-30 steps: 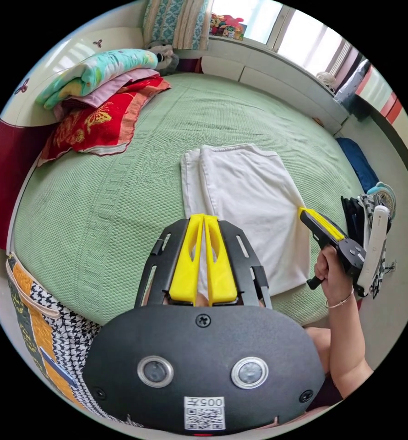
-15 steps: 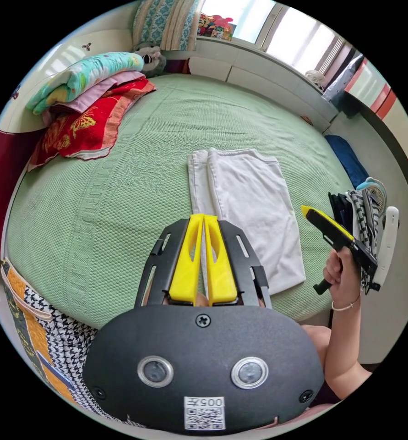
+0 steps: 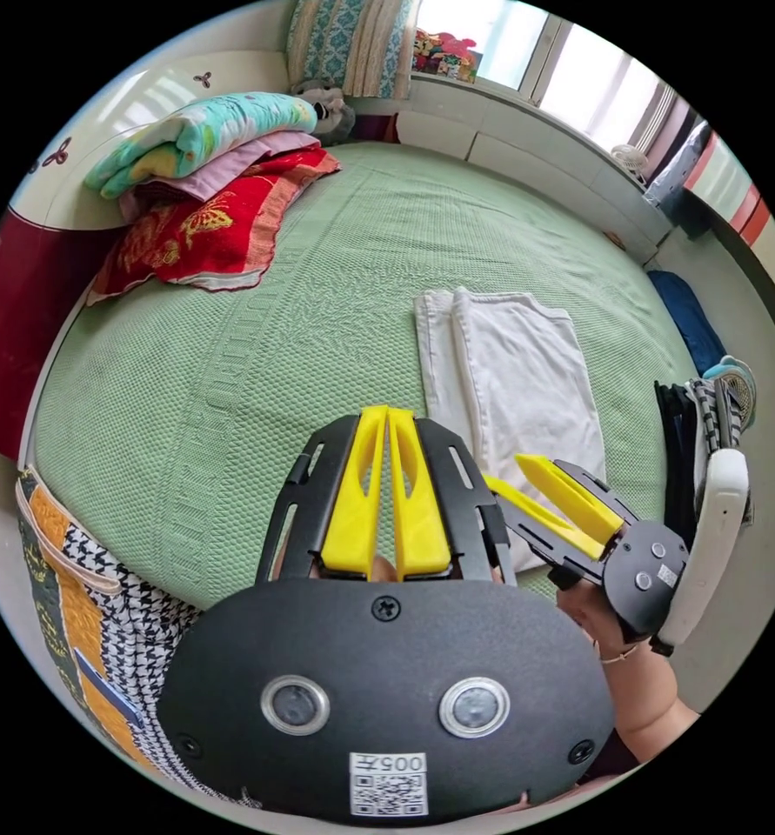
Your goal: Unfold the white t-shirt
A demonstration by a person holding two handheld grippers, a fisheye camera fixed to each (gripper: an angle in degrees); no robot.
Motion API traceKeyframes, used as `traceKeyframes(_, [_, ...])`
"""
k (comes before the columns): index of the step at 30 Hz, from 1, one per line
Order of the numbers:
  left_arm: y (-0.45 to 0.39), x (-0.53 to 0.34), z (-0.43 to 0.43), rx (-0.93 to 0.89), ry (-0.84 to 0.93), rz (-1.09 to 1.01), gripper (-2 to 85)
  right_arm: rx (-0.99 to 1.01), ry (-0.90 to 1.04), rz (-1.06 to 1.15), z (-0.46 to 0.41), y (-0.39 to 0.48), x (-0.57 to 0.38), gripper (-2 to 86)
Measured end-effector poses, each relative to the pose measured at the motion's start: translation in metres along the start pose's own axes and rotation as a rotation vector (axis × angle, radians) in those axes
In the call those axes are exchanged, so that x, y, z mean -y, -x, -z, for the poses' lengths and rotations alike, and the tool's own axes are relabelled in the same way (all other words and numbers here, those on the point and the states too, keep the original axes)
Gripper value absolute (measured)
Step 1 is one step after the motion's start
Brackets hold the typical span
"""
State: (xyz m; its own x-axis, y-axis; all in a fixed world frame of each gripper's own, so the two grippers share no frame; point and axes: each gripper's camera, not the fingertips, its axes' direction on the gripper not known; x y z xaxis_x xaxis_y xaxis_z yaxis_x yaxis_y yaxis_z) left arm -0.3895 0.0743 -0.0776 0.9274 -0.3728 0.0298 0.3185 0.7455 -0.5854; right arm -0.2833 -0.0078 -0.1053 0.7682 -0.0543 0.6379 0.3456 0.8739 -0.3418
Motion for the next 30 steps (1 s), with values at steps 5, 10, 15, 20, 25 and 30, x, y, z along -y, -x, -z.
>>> traceKeyframes(5, [0.008, 0.000, 0.000, -0.006, 0.002, 0.011, -0.7, -0.051, 0.035, 0.010, -0.016, 0.025, 0.007, 10.2])
traceKeyframes(10, [0.013, 0.000, -0.001, -0.010, 0.008, 0.014, -0.7, -0.146, 0.039, -0.009, -0.014, 0.040, 0.012, 4.0])
traceKeyframes(15, [0.016, -0.001, 0.001, -0.020, 0.006, 0.017, -0.6, -0.132, 0.024, -0.040, -0.003, 0.040, 0.014, 1.0])
traceKeyframes(20, [0.016, -0.002, 0.001, -0.027, 0.007, 0.019, -0.6, -0.082, 0.001, -0.065, 0.004, 0.036, 0.016, -0.7])
traceKeyframes(25, [0.016, -0.003, 0.001, -0.016, 0.011, 0.012, -0.6, -0.027, -0.024, -0.072, 0.011, 0.034, 0.018, -0.8])
traceKeyframes(30, [0.016, -0.003, 0.000, -0.018, 0.014, 0.013, -0.6, -0.011, -0.021, -0.047, 0.007, 0.040, 0.021, -0.8])
